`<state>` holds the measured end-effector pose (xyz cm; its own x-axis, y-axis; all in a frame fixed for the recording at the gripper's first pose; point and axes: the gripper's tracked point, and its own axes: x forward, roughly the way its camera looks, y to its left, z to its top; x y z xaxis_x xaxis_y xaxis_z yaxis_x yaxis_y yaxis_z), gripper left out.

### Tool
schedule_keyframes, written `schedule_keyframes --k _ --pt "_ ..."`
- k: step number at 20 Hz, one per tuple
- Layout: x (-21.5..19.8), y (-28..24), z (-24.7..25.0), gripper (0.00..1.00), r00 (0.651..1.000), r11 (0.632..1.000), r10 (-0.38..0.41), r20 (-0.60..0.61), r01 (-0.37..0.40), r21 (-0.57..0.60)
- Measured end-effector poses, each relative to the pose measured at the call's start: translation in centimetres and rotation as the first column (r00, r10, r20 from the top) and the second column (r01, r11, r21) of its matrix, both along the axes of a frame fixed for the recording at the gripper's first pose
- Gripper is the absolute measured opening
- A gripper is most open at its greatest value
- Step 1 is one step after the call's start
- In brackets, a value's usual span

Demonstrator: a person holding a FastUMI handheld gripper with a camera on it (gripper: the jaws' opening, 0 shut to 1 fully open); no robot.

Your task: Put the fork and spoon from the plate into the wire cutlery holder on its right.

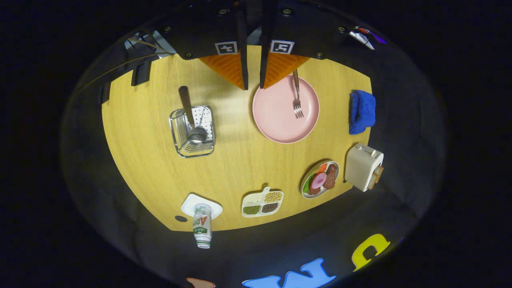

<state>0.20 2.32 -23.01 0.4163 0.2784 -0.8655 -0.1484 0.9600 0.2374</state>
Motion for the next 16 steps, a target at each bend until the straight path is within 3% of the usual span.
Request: schedule_keyframes --k 5,9,11,16 --pt "-1.0 4.4 -3.2 0.16 0.999 0.999 0.046 0.011 -0.046 0.014" --pt "-2.9 7.3 -6.1 0.16 0.995 0.996 0.079 -0.054 -0.078 0.031" --pt "-3.8 8.2 -7.8 0.5 0.99 0.995 0.101 -0.094 -0.099 0.021" --pt "-5.2 10.3 -9.7 0.5 0.974 0.99 0.141 -0.174 -0.142 0.007"
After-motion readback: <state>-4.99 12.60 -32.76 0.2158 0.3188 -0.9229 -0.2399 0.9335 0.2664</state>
